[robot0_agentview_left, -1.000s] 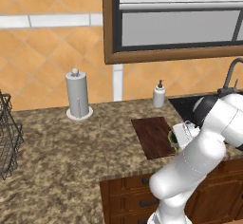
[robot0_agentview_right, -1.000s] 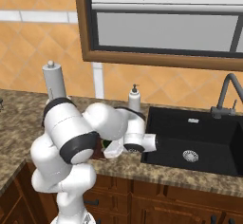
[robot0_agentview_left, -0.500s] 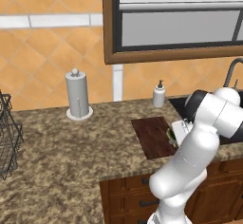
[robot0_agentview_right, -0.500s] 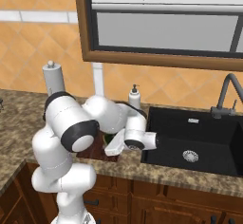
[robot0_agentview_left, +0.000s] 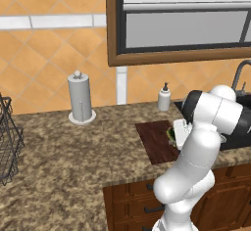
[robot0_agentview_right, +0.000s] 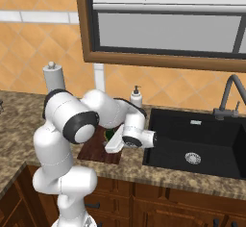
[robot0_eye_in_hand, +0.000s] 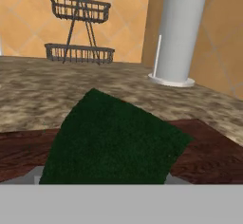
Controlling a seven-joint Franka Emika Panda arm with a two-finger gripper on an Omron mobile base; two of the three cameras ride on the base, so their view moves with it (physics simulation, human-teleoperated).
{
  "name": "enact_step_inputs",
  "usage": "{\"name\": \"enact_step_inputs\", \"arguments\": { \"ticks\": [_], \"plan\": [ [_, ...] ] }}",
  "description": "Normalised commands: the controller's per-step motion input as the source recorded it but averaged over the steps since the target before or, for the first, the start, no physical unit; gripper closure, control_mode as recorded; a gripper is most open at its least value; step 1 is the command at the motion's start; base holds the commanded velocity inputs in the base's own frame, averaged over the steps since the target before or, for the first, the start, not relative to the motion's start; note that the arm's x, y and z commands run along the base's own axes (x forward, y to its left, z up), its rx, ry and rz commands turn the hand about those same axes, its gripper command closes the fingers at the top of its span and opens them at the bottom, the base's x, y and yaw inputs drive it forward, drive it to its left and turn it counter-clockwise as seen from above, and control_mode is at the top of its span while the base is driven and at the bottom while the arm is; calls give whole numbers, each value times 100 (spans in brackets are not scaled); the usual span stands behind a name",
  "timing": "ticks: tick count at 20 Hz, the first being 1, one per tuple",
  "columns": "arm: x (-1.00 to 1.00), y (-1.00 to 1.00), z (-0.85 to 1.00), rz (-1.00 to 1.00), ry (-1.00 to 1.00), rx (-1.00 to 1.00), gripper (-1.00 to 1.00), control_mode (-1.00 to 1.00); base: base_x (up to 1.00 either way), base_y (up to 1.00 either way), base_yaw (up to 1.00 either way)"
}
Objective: Pick up the sponge from the counter and clean the cutting board by briefly scrubbing or pressing down on the cutting board. Once finished, release the sponge.
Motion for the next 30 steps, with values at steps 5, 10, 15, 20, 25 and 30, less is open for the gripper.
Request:
{"name": "enact_step_inputs", "arguments": {
  "ticks": [5, 10, 15, 20, 25, 30],
  "plan": [
    [59, 16, -30, -2, -19, -1, 100, -100, 0, 0, 0],
    [67, 21, -41, -5, -21, -2, 100, -100, 0, 0, 0],
    [75, 24, -40, -6, -16, -2, 100, -100, 0, 0, 0],
    [69, 45, -52, -8, -13, -2, 100, -100, 0, 0, 0],
    [64, 68, -65, -11, -12, 0, 100, -100, 0, 0, 0],
    [27, 54, -53, -5, 1, 0, 100, -100, 0, 0, 0]
  ]
}}
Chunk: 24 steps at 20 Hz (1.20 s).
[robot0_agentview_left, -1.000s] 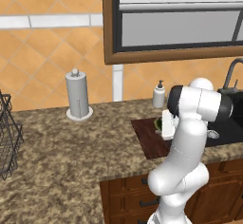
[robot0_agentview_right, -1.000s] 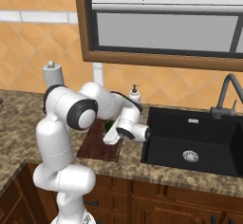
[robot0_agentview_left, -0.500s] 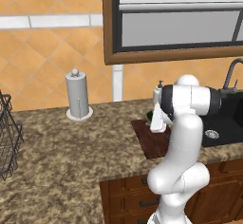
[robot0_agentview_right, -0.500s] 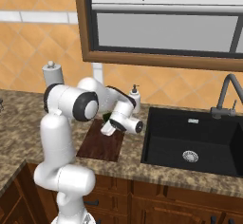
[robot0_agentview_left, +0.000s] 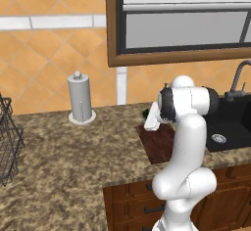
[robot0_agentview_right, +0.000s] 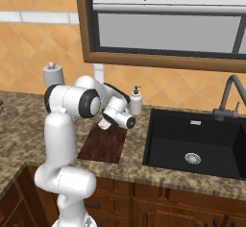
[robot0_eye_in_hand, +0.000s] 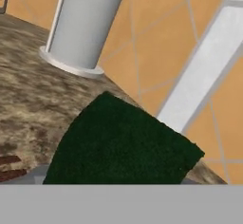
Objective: Pick up the sponge from the counter and clean the cutting board by briefly scrubbing or pressing down on the cutting board. Once finished, release the sponge.
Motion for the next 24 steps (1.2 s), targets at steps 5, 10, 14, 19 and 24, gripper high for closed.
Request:
{"name": "enact_step_inputs", "arguments": {
  "ticks": [5, 10, 14, 19, 24],
  "plan": [
    [-65, 5, -46, 0, 2, 0, 100, -100, 0, 0, 0],
    [-59, 4, -7, 0, -16, 0, 100, -100, 0, 0, 0],
    [-26, 0, -2, 0, 25, 1, 100, -100, 0, 0, 0],
    [-54, 0, -26, 0, 26, 0, 100, -100, 0, 0, 0],
    [-100, 1, -39, 0, -20, 11, 100, -100, 0, 0, 0]
  ]
}}
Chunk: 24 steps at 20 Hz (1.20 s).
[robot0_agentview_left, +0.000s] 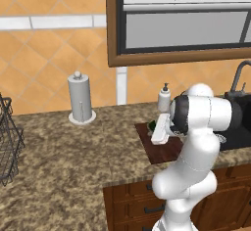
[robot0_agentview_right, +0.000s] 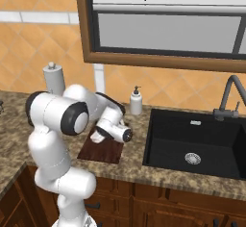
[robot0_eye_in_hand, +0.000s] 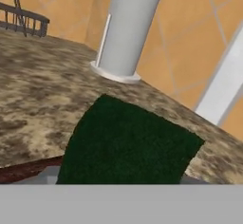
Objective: Pick up the sponge from the counter and clean the cutting board by briefly scrubbing or pressing down on the cutting board. Once finished, release the sponge.
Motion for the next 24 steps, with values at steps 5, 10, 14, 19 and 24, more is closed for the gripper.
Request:
{"name": "enact_step_inputs", "arguments": {
  "ticks": [5, 10, 14, 19, 24],
  "plan": [
    [-90, 2, -35, 1, 0, 12, 100, -100, 0, 0, 0],
    [-84, -6, 4, 0, 18, 4, 100, -100, 0, 0, 0],
    [-71, -22, 40, 0, 20, 1, 100, -100, 0, 0, 0],
    [-31, -52, 11, 0, 14, 0, 100, -100, 0, 0, 0],
    [-2, -7, 44, 0, 5, -4, 100, -100, 0, 0, 0]
  ]
}}
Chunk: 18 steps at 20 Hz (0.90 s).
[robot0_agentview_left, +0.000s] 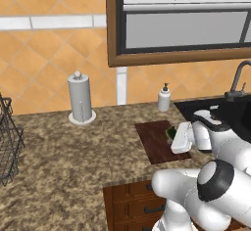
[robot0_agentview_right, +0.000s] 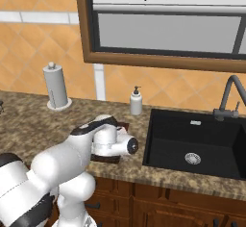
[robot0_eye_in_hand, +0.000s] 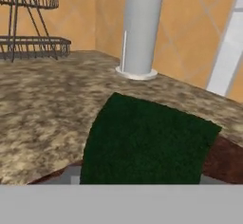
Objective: Pick up the sponge from the counter and clean the cutting board by briefly scrubbing or pressing down on the cutting board. Once finished, release the sponge.
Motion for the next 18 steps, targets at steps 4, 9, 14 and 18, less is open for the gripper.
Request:
{"name": "enact_step_inputs", "arguments": {
  "ticks": [4, 9, 14, 18],
  "plan": [
    [0, 0, 41, -1, 29, -13, 100, -100, 0, 0, 0],
    [14, 8, 5, -1, 45, -22, 100, -100, 0, 0, 0],
    [2, 4, -1, 0, 5, -4, 100, -100, 0, 0, 0],
    [56, 39, 0, 0, 44, -21, 100, -100, 0, 0, 0]
  ]
}}
